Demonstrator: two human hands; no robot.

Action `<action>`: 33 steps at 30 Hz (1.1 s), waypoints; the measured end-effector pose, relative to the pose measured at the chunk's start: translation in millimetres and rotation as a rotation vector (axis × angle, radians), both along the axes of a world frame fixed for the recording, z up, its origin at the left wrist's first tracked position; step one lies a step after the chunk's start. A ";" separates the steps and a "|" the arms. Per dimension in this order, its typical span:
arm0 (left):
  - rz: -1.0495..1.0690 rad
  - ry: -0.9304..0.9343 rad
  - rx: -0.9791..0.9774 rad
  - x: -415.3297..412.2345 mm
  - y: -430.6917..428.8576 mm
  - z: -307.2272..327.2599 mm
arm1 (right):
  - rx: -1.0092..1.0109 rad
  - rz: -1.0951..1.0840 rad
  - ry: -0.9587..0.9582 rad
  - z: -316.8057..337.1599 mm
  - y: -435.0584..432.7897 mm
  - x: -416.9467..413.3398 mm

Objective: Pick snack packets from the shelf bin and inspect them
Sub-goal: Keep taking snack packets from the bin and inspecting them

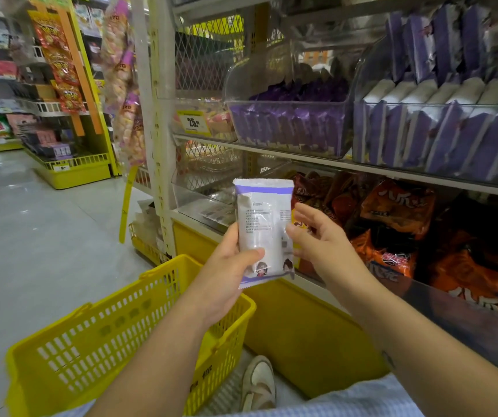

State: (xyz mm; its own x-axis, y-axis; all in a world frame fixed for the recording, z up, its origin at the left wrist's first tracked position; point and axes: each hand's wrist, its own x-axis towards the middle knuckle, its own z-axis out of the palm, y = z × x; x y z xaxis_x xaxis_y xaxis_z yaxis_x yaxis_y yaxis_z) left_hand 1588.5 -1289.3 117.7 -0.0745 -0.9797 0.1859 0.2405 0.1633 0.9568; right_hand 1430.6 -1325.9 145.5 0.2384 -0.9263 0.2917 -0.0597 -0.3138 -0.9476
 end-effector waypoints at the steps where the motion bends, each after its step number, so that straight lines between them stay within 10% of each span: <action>1: -0.048 0.010 0.000 0.2 0.0 0.2 | 0.002 0.016 -0.021 2.2 -2.2 -1.5; 14: 0.072 -0.013 -0.033 1.9 -5.9 -6.2 | -0.217 0.226 0.044 16.7 9.9 -8.4; 21: 0.007 0.321 0.113 12.6 -7.3 -2.2 | 0.084 0.534 -0.063 26.7 6.2 -21.1; 33: 0.119 0.281 0.251 16.3 -8.2 0.0 | 0.164 0.477 0.071 11.9 -0.6 -29.1</action>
State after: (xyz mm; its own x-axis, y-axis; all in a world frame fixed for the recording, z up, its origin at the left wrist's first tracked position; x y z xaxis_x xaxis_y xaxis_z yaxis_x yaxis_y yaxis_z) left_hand 1604.8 -1297.5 117.7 0.0621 -0.9960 -0.0634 0.4923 -0.0247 0.8701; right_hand 1401.5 -1326.5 157.4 0.6600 -0.7418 0.1193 -0.0121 -0.1693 -0.9855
